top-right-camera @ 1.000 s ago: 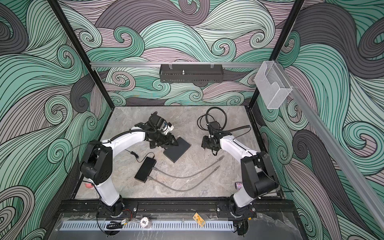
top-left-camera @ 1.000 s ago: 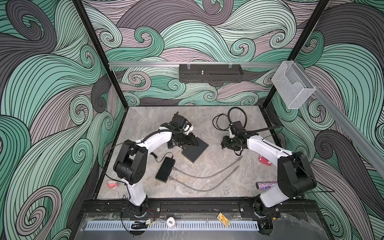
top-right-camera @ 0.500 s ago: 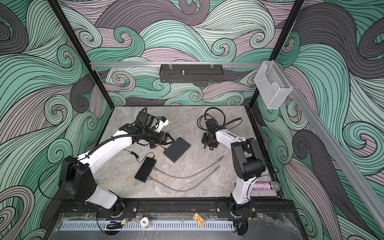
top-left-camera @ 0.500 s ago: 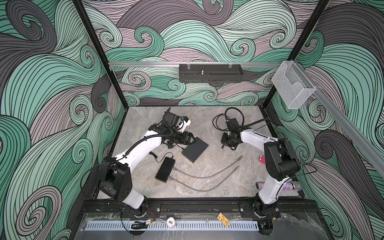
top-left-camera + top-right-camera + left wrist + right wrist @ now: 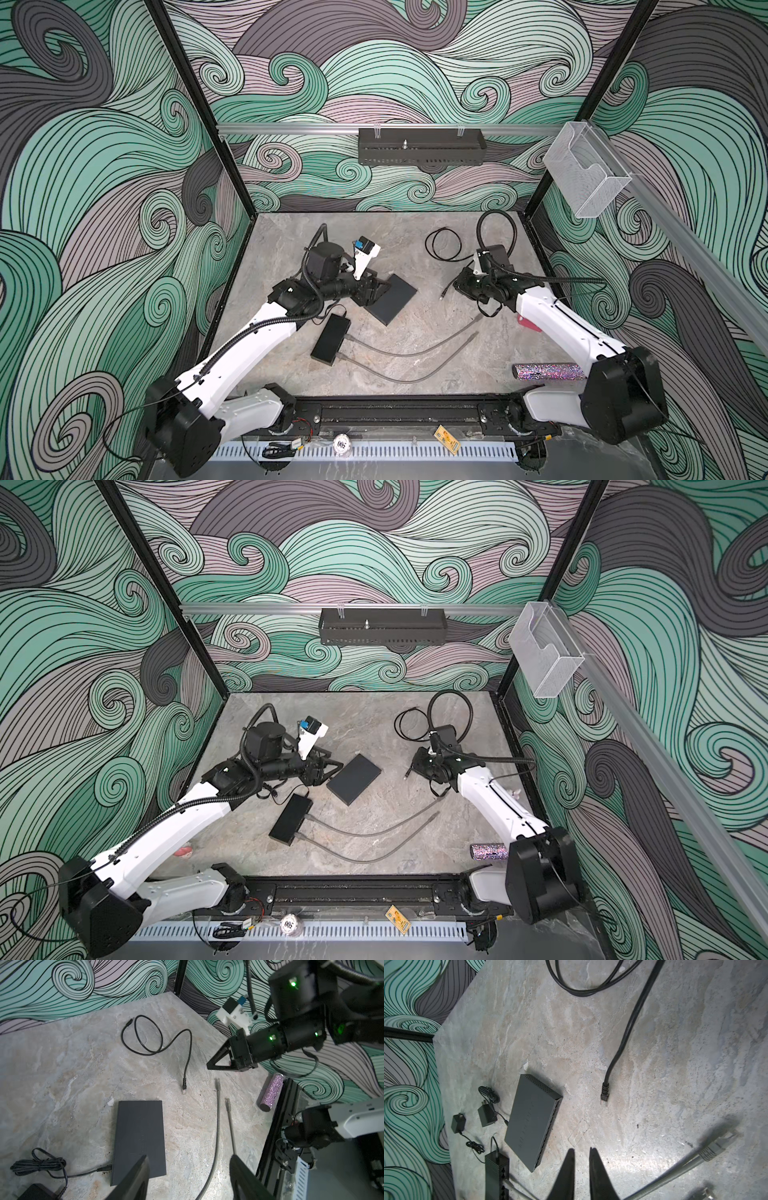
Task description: Insert the plug into the switch port
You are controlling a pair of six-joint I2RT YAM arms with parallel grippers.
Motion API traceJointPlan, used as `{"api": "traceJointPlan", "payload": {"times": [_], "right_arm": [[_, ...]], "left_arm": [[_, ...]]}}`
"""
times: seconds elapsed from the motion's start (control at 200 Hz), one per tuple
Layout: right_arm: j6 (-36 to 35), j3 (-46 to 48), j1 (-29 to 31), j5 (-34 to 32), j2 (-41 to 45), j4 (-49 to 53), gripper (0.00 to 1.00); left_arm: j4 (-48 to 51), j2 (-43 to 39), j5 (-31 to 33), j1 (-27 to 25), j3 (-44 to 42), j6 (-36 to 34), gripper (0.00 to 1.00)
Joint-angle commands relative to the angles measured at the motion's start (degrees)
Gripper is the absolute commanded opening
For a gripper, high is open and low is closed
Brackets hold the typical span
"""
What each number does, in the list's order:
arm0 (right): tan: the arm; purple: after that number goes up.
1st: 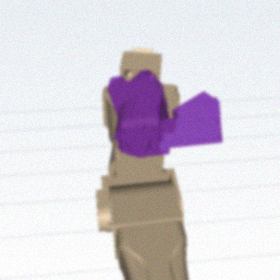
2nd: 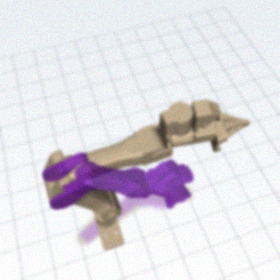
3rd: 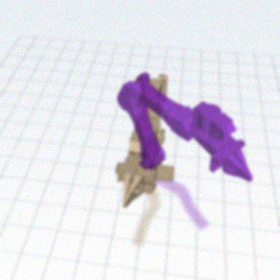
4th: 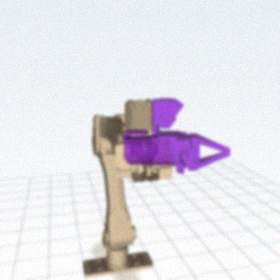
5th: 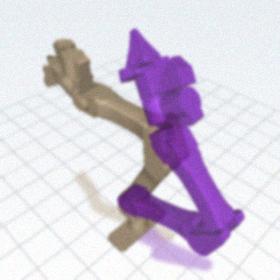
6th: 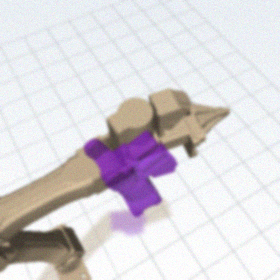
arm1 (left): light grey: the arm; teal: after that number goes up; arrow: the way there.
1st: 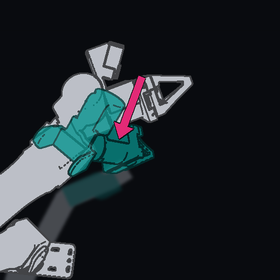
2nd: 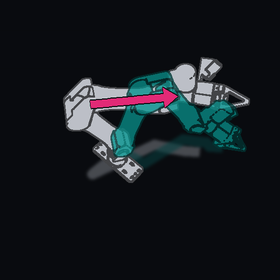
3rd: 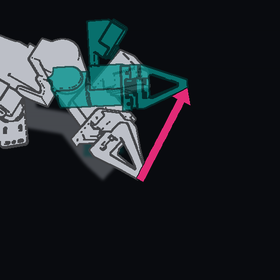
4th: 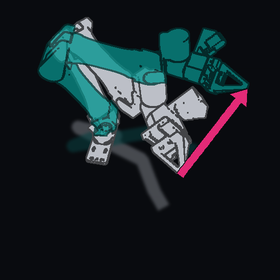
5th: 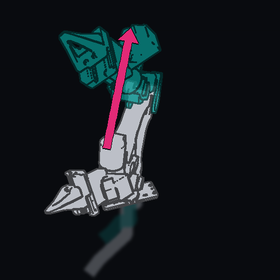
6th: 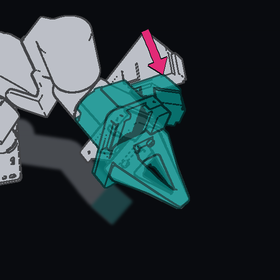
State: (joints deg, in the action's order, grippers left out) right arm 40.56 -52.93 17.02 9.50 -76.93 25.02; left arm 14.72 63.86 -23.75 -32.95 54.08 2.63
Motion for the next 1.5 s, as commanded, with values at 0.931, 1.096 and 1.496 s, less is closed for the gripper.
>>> {"api": "traceJointPlan", "payload": {"times": [0.931, 1.096, 1.496], "right_arm": [[7.7, -6.5, -4.0, 6.4, -14.7, -4.7, 0.0], [6.3, -2.6, -2.5, 11.9, -7.4, -1.7, 0.0], [17.4, 8.8, 4.3, 24.1, 7.1, -9.6, 0.0]], "left_arm": [[-7.1, -4.9, 4.0, -6.6, -7.7, -23.4, 0.65], [-15.1, -7.2, 0.0, -7.5, -13.4, -28.8, 0.65], [-20.6, -9.2, 11.6, -17.8, -20.1, -43.4, 0.66]]}}
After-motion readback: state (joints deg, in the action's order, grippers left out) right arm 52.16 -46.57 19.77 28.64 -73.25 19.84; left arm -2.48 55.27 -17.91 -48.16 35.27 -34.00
